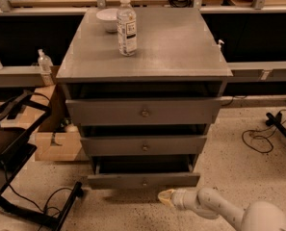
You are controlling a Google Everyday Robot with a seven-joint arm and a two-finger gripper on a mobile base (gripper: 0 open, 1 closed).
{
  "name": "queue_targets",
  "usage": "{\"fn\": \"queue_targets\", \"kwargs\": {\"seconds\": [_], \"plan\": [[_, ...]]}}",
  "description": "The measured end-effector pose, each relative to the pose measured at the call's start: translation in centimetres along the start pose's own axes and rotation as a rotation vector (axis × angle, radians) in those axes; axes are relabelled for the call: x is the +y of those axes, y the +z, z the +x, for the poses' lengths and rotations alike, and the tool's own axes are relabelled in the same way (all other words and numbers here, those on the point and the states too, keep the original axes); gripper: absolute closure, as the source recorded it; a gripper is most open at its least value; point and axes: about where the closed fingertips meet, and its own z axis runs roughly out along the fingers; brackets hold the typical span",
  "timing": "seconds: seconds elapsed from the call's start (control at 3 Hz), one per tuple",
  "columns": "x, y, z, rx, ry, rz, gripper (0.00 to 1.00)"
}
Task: Close bottom drawer
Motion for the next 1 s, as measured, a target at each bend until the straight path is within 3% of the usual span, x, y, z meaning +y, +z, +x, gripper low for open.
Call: {"fn": "queue_targets", "kwargs": {"seconds": [0.33,0.67,1.0], "plan": [[2.1,0.0,1.0,-0.025,-0.002,-0.019,1.0],[0.7,0.3,0.1,-0.046,-0.031,-0.026,1.0],[-2.8,0.8,-1.9,-0.053,-0.067,-0.022,1.0]]}}
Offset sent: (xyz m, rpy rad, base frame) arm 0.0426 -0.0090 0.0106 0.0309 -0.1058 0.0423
